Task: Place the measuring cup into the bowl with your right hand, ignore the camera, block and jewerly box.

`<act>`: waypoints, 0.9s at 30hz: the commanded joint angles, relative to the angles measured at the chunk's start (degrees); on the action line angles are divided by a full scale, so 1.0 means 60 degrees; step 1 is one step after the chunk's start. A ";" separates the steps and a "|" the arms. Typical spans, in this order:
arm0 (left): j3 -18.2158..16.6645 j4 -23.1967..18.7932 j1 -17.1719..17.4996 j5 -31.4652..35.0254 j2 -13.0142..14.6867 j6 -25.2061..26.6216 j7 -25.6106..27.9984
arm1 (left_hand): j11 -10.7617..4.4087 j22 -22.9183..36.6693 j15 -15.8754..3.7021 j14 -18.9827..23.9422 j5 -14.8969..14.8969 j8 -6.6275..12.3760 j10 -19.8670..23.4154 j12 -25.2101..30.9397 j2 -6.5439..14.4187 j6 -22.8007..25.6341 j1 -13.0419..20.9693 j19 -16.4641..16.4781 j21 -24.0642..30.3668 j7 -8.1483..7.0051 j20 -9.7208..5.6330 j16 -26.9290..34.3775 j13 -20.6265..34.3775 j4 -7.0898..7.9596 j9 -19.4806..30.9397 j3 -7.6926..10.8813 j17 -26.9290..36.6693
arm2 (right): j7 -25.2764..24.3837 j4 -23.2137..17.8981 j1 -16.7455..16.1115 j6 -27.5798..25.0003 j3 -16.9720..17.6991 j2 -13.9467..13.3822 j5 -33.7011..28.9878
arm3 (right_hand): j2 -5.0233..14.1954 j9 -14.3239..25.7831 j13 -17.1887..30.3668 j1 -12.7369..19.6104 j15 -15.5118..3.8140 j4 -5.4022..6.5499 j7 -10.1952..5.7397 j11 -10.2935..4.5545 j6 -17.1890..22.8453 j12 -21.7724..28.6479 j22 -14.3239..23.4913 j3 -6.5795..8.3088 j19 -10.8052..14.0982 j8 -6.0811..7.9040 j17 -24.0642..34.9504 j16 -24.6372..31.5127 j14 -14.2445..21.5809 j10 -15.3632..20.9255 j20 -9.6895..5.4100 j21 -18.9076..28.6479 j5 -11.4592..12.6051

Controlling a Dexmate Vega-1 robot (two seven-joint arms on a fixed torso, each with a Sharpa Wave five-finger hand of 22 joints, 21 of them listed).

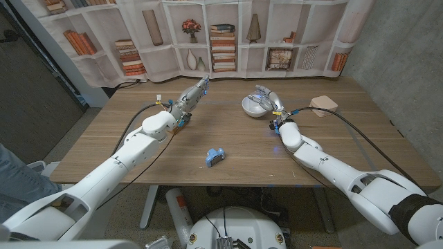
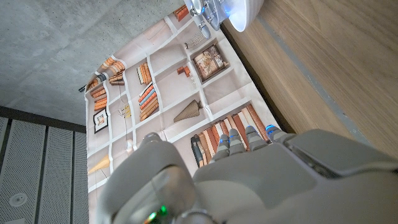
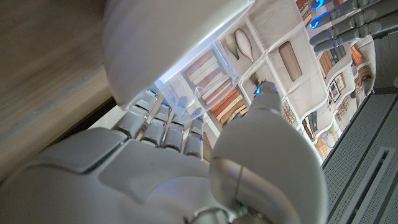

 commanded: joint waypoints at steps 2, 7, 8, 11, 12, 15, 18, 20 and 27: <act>0.0023 0.0043 -0.0027 -0.0009 0.0003 0.0014 -0.0046 | -0.0007 0.0015 0.0005 0.0046 -0.0003 -0.0019 0.0038 -0.0027 0.0079 0.0019 0.0006 -0.0370 0.0002 -0.0031 -0.0012 -0.0010 0.0023 0.0000 0.0038 -0.0059 0.0043 | 0.0078 -0.0063 0.0000 -0.0061 -0.0043 -0.0008 -0.0044 | 0.0013 0.0035 0.0011 -0.0080 0.0027 0.0024 -0.0017 0.0014 -0.0108 -0.0028 0.0025 -0.0074 -0.0007 -0.0018 0.0015 0.0023 -0.0085 -0.0107 0.0136 -0.0018 0.0088; 0.0041 0.0038 -0.0040 0.0002 -0.0002 0.0024 -0.0058 | -0.0011 0.0015 0.0005 0.0048 -0.0004 -0.0021 0.0039 -0.0026 0.0083 0.0016 0.0010 -0.0369 0.0002 -0.0040 -0.0013 -0.0010 0.0023 0.0000 0.0038 -0.0065 0.0043 | 0.0077 -0.0298 -0.0058 -0.0117 -0.0012 -0.0112 -0.0081 | 0.0019 0.0035 0.0006 -0.0102 0.0031 0.0039 -0.0018 0.0062 -0.0161 -0.0024 0.0026 -0.0093 -0.0039 -0.0014 0.0015 0.0016 -0.0138 -0.0141 0.0158 -0.0021 0.0124; 0.0046 0.0033 -0.0044 0.0006 -0.0008 0.0024 -0.0056 | -0.0010 0.0015 0.0009 0.0043 -0.0004 -0.0020 0.0038 -0.0027 0.0085 0.0019 0.0011 -0.0369 0.0002 -0.0034 -0.0013 -0.0012 0.0023 0.0000 0.0038 -0.0066 0.0043 | 0.0076 -0.0362 -0.0072 -0.0132 -0.0003 -0.0143 -0.0094 | 0.0020 0.0035 0.0005 -0.0111 0.0044 0.0045 -0.0017 0.0060 -0.0171 -0.0022 0.0027 -0.0098 -0.0048 -0.0011 0.0015 0.0012 -0.0159 -0.0147 0.0160 -0.0022 0.0132; 0.0054 0.0019 -0.0053 0.0011 -0.0010 0.0045 -0.0052 | 0.0008 0.0015 0.0007 0.0047 -0.0004 -0.0021 0.0037 -0.0027 0.0090 0.0017 0.0015 -0.0372 0.0002 -0.0036 -0.0016 -0.0010 0.0023 -0.0001 0.0038 -0.0070 0.0043 | 0.0048 -0.0540 -0.0123 -0.0202 0.0033 -0.0205 -0.0123 | 0.0029 0.0036 0.0003 -0.0134 0.0061 0.0060 -0.0007 0.0058 -0.0194 -0.0012 0.0028 -0.0111 -0.0062 -0.0005 0.0016 0.0015 -0.0179 -0.0151 0.0166 -0.0021 0.0152; 0.0056 0.0009 -0.0055 0.0014 -0.0008 0.0059 -0.0045 | 0.0008 0.0015 0.0011 0.0049 -0.0005 -0.0021 0.0039 -0.0027 0.0091 0.0017 0.0016 -0.0369 0.0003 -0.0035 -0.0027 -0.0009 0.0023 -0.0001 0.0038 -0.0071 0.0042 | 0.0043 -0.0606 -0.0141 -0.0224 0.0042 -0.0231 -0.0136 | 0.0034 0.0036 0.0002 -0.0146 0.0067 0.0068 -0.0007 0.0042 -0.0194 -0.0009 0.0028 -0.0116 -0.0063 0.0001 0.0017 0.0018 -0.0182 -0.0153 0.0167 -0.0019 0.0160; 0.0063 0.0010 -0.0068 0.0018 -0.0014 0.0060 -0.0054 | 0.0012 0.0015 0.0018 0.0049 -0.0005 -0.0022 0.0036 -0.0028 0.0095 0.0017 0.0019 -0.0369 0.0003 -0.0040 -0.0027 -0.0009 0.0023 -0.0001 0.0038 -0.0075 0.0043 | 0.0014 -0.0792 -0.0206 -0.0278 0.0085 -0.0292 -0.0159 | 0.0044 0.0036 0.0000 -0.0173 0.0068 0.0085 0.0030 0.0033 -0.0198 0.0002 0.0029 -0.0129 -0.0065 0.0013 0.0018 0.0029 -0.0178 -0.0153 0.0177 -0.0014 0.0179; 0.0073 0.0026 -0.0083 0.0018 -0.0030 0.0053 -0.0068 | 0.0007 0.0015 0.0015 0.0046 -0.0006 -0.0022 0.0034 -0.0029 0.0099 0.0017 0.0021 -0.0368 0.0004 -0.0039 -0.0029 -0.0010 0.0023 -0.0001 0.0038 -0.0079 0.0043 | -0.0013 -0.0976 -0.0266 -0.0371 0.0124 -0.0351 -0.0192 | 0.0065 0.0037 -0.0002 -0.0209 0.0092 0.0111 0.0047 0.0018 -0.0191 0.0033 0.0030 -0.0144 -0.0076 0.0034 0.0020 0.0044 -0.0172 -0.0111 0.0193 -0.0009 0.0207; 0.0082 0.0051 -0.0096 0.0017 -0.0043 0.0043 -0.0083 | 0.0001 0.0015 0.0018 0.0045 -0.0006 -0.0022 0.0033 -0.0029 0.0102 0.0018 0.0023 -0.0369 0.0004 -0.0038 -0.0031 -0.0011 0.0023 -0.0002 0.0038 -0.0081 0.0043 | -0.0001 -0.1058 -0.0294 -0.0396 0.0150 -0.0380 -0.0190 | 0.0080 0.0038 -0.0002 -0.0223 0.0088 0.0123 0.0053 0.0033 -0.0192 0.0047 0.0031 -0.0150 -0.0072 0.0042 0.0021 0.0050 -0.0172 -0.0092 0.0194 -0.0003 0.0222; 0.0097 0.0101 -0.0113 0.0031 -0.0067 -0.0017 -0.0119 | 0.0007 0.0015 0.0024 0.0046 -0.0008 -0.0024 0.0032 -0.0029 0.0110 0.0015 0.0029 -0.0371 0.0003 -0.0040 -0.0027 -0.0011 0.0023 -0.0002 0.0038 -0.0091 0.0043 | -0.0012 -0.1431 -0.0405 -0.0541 0.0246 -0.0491 -0.0227 | 0.0119 0.0038 -0.0005 -0.0262 0.0093 0.0156 0.0090 -0.0024 -0.0197 0.0068 0.0032 -0.0166 -0.0067 0.0063 0.0023 0.0068 -0.0161 -0.0088 0.0211 0.0010 0.0265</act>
